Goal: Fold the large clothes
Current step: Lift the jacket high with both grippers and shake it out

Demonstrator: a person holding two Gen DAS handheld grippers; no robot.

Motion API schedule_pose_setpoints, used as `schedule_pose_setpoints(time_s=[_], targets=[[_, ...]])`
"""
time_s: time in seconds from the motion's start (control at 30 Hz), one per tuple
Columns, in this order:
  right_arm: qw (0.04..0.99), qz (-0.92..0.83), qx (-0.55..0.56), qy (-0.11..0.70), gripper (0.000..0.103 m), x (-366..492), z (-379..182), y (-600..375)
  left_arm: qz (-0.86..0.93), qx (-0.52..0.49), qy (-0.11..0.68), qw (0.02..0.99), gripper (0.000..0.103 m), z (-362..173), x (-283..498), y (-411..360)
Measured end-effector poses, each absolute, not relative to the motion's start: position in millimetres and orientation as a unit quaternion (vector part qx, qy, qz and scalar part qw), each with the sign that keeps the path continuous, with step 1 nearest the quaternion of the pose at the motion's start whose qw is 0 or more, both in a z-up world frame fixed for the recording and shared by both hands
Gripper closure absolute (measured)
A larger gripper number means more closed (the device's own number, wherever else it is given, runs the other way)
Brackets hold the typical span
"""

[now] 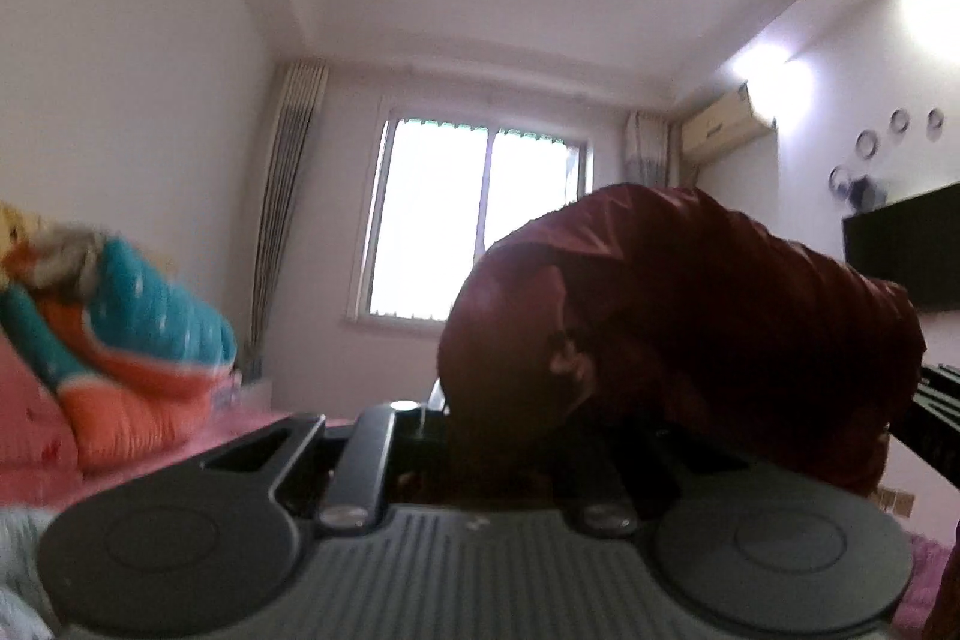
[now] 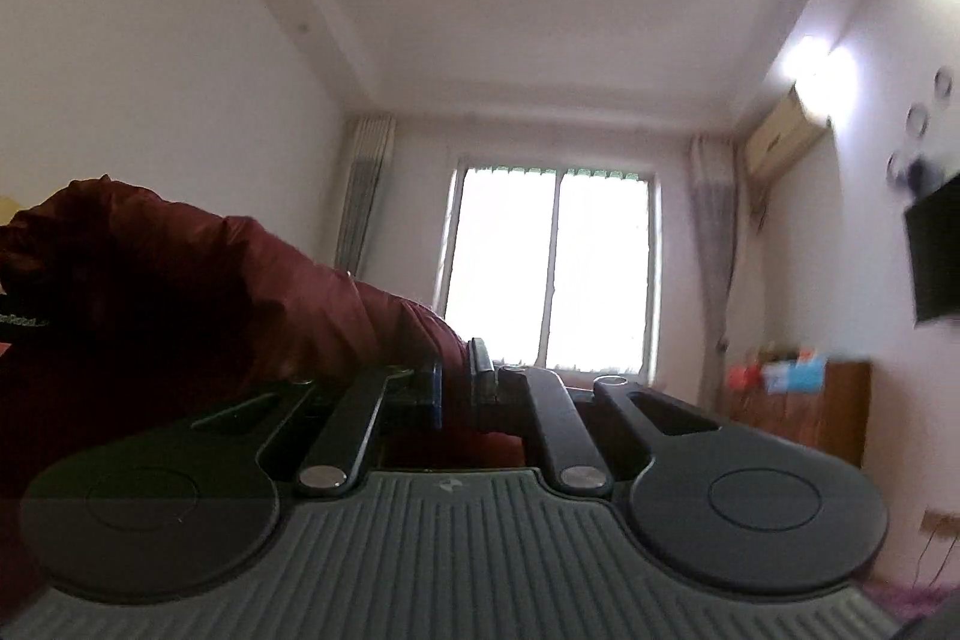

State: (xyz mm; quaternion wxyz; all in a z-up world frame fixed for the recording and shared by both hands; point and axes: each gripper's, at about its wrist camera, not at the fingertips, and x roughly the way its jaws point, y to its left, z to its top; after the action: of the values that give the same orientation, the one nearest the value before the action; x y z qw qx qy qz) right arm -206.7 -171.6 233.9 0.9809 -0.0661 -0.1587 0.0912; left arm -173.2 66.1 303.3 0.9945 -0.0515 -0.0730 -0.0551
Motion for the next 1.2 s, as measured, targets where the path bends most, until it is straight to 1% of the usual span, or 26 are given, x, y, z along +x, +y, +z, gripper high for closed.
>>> schedule_pose_setpoints(time_s=[0.17, 0.5, 0.6, 0.7, 0.77, 0.8, 0.93, 1.2], targets=[[0.971, 0.065, -0.072, -0.217, 0.096, -240, 276, -178, -0.071, -0.036, -0.120, 0.990, 0.092, 338, -197, 60], [0.950, 0.028, -0.062, -0.303, 0.096, -307, 358, -198, -0.103, 0.018, -0.197, 0.975, 0.092, 402, -234, 47], [0.944, 0.016, -0.066, -0.323, 0.096, -325, 378, -202, -0.110, 0.037, -0.201, 0.973, 0.092, 419, -233, 45], [0.943, 0.010, -0.071, -0.325, 0.095, -317, 393, -202, -0.115, 0.051, -0.190, 0.974, 0.090, 426, -223, 45], [0.946, 0.009, -0.080, -0.314, 0.095, -308, 396, -201, -0.111, 0.070, -0.174, 0.976, 0.089, 420, -205, 44], [0.948, 0.007, -0.089, -0.304, 0.095, -280, 390, -196, -0.111, 0.074, -0.162, 0.978, 0.089, 417, -193, 45], [0.963, 0.000, -0.115, -0.242, 0.095, -221, 371, -193, -0.109, 0.093, -0.094, 0.985, 0.089, 387, -134, 43], [0.984, -0.020, -0.149, -0.092, 0.094, -85, 304, -194, -0.101, 0.127, 0.035, 0.986, 0.088, 286, 7, 26]])
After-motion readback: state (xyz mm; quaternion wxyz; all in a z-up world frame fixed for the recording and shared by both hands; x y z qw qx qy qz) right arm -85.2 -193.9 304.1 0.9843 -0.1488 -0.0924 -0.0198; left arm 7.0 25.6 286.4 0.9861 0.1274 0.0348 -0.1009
